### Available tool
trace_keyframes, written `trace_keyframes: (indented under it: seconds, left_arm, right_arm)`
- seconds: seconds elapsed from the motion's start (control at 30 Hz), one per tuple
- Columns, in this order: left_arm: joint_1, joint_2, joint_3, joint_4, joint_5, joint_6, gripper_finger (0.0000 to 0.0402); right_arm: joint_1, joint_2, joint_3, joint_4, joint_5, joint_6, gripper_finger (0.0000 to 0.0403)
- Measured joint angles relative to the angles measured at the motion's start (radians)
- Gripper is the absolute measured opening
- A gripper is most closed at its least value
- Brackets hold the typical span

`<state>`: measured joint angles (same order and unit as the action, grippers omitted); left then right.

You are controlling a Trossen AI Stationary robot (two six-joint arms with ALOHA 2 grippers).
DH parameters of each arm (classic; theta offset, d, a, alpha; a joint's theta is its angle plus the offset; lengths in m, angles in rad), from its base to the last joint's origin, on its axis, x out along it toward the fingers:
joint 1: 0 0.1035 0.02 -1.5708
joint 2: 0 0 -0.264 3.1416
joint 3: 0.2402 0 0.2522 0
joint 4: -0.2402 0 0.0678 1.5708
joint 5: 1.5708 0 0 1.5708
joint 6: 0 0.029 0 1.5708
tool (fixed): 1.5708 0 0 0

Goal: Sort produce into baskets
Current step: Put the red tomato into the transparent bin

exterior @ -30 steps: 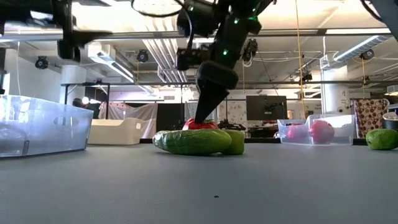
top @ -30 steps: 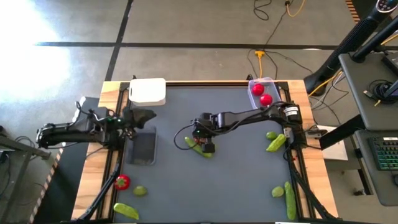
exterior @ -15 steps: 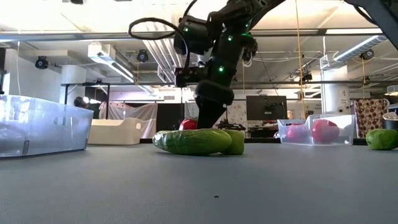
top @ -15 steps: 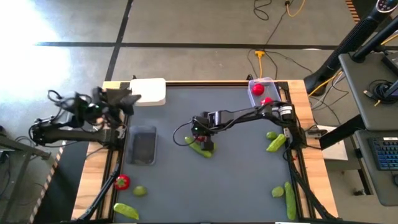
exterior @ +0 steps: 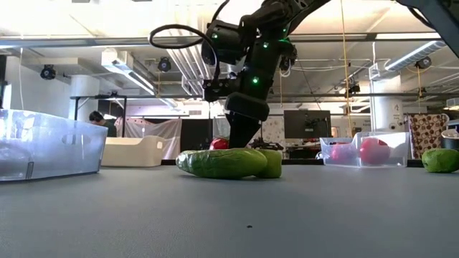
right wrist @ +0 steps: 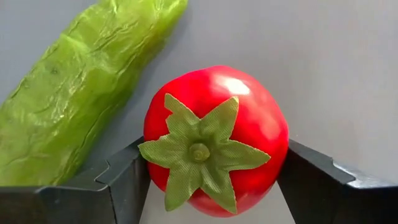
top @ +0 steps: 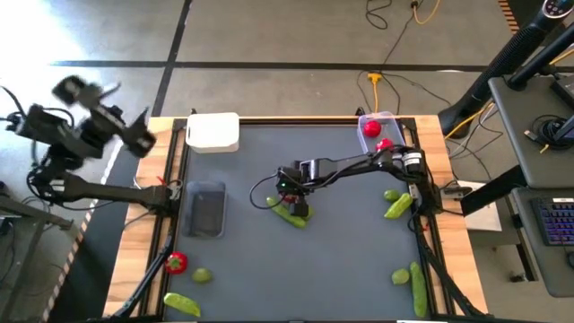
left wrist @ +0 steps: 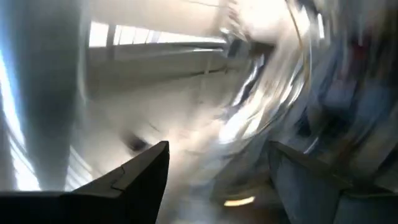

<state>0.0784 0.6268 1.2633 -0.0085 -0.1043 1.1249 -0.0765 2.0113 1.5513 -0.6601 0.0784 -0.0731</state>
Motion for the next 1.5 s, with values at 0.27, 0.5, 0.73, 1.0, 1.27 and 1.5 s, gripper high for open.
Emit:
trace_keyframes:
  seconds: [0.27,0.5,0.73,1.0,1.27,1.5]
  left_arm:
    - [0.0,0.009,0.031,-0.431,-0.124,-0.699,0.0253]
    - [-0.001,-0.024,-0.252,-0.496,0.528,-0.902,0.0253]
    - [-0.006,-0.029,-0.656,-0.034,0.88,-1.107,0.0253]
    - [-0.006,0.023,-1.011,0.607,0.765,-1.419,0.0253]
    - [-0.008,0.032,-1.177,0.85,0.716,-1.684,0.0253]
    - [-0.047,0.042,-1.195,0.85,0.713,-1.755,0.0253]
  right_arm:
    - [-0.03,-0.049,-0.001,-0.035,0.0,0.075,0.0283]
    - [-0.096,-0.184,-0.005,-0.105,0.002,0.137,0.0282]
    - [-0.194,-0.367,-0.01,-0.332,0.14,0.247,0.0281]
    - [-0.399,-0.485,-0.022,-0.608,0.25,0.44,0.028]
    - [-0.656,-0.48,-0.118,-0.67,0.187,0.489,0.0281]
    - [-0.778,-0.47,-0.265,-0.613,0.045,0.473,0.0285]
